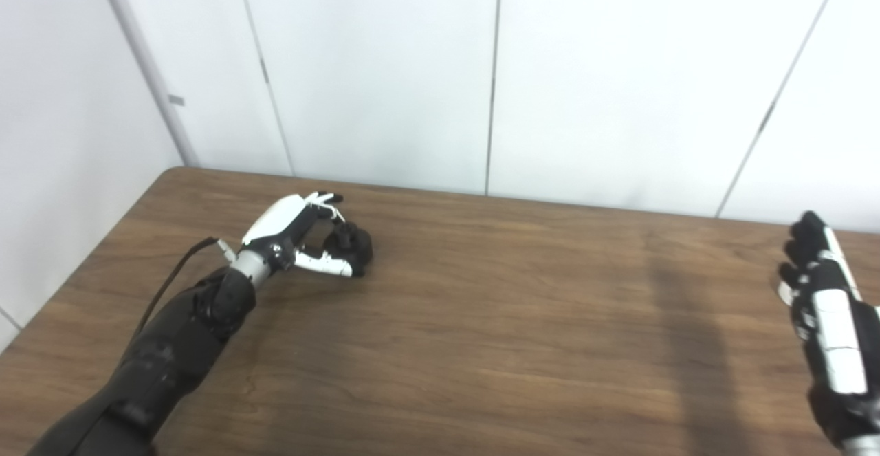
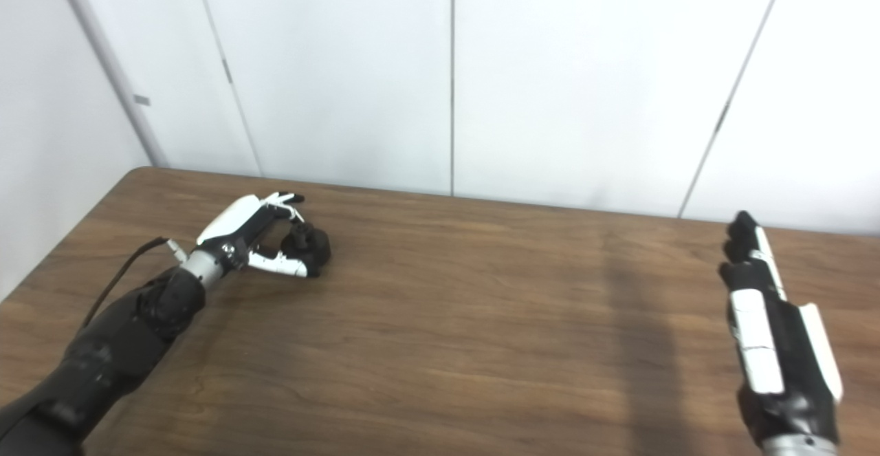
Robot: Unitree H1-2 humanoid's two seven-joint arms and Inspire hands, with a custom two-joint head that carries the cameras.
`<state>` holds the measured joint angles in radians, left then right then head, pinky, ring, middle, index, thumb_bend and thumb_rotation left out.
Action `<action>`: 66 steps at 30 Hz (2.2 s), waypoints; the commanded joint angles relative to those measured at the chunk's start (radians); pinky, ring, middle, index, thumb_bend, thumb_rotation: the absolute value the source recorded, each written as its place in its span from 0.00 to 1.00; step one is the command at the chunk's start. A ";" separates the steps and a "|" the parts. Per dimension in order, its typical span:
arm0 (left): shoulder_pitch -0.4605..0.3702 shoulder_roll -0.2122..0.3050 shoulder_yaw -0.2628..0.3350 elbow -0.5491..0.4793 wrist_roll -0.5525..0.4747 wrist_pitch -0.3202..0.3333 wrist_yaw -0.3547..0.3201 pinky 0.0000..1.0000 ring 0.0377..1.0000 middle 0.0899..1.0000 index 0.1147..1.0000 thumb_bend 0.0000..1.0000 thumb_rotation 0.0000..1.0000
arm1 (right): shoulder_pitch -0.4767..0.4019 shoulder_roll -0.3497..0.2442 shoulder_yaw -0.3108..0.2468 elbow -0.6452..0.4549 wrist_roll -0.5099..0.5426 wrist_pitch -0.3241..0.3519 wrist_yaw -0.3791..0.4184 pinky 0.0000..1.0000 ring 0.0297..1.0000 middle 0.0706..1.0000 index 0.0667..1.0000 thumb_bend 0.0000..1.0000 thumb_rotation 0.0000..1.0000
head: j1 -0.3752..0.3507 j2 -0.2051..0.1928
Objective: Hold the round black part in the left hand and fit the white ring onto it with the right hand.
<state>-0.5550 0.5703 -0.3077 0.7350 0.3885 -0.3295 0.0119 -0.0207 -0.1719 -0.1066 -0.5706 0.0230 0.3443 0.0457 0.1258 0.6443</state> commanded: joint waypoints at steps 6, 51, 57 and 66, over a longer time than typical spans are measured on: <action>0.066 -0.027 -0.004 -0.214 0.034 0.032 -0.069 1.00 1.00 0.94 0.42 0.53 0.06 | -0.026 -0.005 -0.002 0.027 0.007 -0.110 0.002 1.00 1.00 1.00 1.00 0.50 0.91 | -0.034 0.000; 0.232 -0.204 -0.108 -0.440 0.185 -0.138 -0.076 1.00 1.00 0.90 0.42 0.53 0.06 | -0.032 0.009 0.002 0.006 -0.040 -0.170 -0.010 0.93 0.95 0.97 0.96 0.59 0.89 | -0.224 0.038; 0.205 -0.165 -0.198 -0.408 0.261 -0.140 0.075 1.00 1.00 0.90 0.42 0.53 0.06 | -0.033 0.009 0.003 -0.007 -0.054 -0.170 -0.009 0.93 0.95 0.97 0.96 0.59 0.90 | -0.239 0.041; 0.153 -0.139 -0.312 -0.321 0.261 -0.140 0.208 1.00 1.00 0.89 0.42 0.53 0.06 | -0.032 0.008 -0.001 -0.026 -0.060 -0.156 -0.008 0.92 0.95 0.97 0.96 0.61 0.91 | -0.255 0.044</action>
<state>-0.4106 0.4248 -0.6029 0.3762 0.6545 -0.4786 0.2022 -0.0258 -0.1598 -0.1017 -0.5577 -0.0374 0.2069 0.0445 -0.1288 0.6872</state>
